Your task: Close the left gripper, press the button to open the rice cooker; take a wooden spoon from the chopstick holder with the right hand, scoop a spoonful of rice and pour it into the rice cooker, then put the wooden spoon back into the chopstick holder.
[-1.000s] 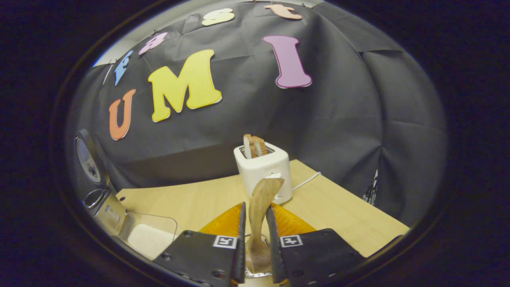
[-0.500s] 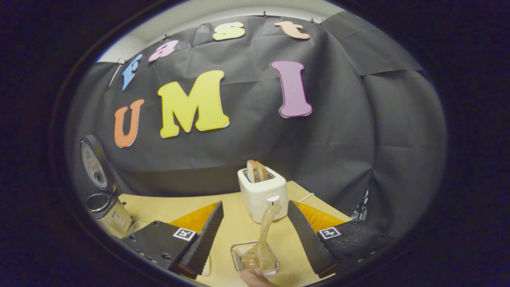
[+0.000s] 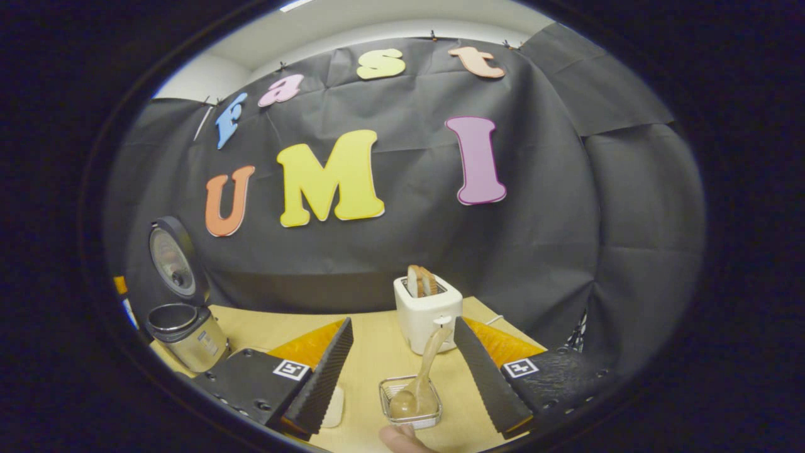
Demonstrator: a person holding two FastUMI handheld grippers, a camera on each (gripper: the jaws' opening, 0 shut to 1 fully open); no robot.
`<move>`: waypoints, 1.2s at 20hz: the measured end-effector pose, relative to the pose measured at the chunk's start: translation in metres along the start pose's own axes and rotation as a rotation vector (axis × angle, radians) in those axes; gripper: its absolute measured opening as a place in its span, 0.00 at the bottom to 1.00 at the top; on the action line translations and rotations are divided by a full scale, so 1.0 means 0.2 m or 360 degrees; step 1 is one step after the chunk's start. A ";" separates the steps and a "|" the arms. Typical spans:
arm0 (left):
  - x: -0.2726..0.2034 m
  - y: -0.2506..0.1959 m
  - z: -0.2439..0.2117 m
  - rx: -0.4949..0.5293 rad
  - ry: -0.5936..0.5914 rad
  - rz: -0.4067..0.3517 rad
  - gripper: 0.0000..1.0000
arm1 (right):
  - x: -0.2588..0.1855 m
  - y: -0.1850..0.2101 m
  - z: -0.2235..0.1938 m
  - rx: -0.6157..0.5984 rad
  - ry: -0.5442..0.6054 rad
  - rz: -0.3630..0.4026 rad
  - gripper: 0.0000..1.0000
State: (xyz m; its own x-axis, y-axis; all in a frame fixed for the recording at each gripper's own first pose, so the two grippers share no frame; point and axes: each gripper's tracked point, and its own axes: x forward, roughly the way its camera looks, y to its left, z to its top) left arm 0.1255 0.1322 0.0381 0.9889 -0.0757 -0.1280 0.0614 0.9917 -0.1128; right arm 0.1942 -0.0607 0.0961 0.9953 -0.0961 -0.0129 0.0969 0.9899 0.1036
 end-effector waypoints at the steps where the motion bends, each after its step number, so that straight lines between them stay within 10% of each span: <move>1: 0.04 0.01 0.04 0.0001 -0.0008 0.0013 1.00 | -0.01 0.01 0.01 -0.0012 -0.0011 0.0017 0.95; 24: 0.96 0.20 0.85 0.0092 -0.0035 0.0264 1.00 | -0.13 -0.15 -0.26 -0.0198 0.0030 0.0248 0.95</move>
State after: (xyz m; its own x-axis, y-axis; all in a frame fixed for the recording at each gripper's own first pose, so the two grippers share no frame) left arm 0.3407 0.1741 0.1763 0.9888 0.0908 -0.1184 -0.0956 0.9948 -0.0350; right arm 0.1659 -0.0835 0.0421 0.9979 0.0602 -0.0250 -0.0606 0.9980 -0.0178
